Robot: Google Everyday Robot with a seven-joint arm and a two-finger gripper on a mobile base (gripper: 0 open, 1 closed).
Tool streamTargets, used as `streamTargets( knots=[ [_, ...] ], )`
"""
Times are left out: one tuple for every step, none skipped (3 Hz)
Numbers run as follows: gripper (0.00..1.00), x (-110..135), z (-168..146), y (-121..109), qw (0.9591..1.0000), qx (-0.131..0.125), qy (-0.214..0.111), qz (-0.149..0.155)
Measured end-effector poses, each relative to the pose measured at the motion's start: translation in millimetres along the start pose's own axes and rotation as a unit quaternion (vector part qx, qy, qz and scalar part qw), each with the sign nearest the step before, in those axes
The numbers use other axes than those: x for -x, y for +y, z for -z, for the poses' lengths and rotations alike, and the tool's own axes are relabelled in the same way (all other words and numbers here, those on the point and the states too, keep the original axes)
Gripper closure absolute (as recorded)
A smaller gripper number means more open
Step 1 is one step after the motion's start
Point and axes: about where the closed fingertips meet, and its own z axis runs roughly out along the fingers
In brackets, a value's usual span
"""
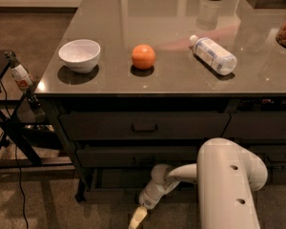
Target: Open bottom drawer
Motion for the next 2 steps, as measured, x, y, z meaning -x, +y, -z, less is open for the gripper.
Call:
streamTargets(
  knots=[
    [0.0,-2.5,-11.4,-7.2,1.0,0.006,0.003,-0.005],
    [0.0,-5.5,-18.5,-8.2,0.9999,0.012,0.005,-0.009]
  ],
)
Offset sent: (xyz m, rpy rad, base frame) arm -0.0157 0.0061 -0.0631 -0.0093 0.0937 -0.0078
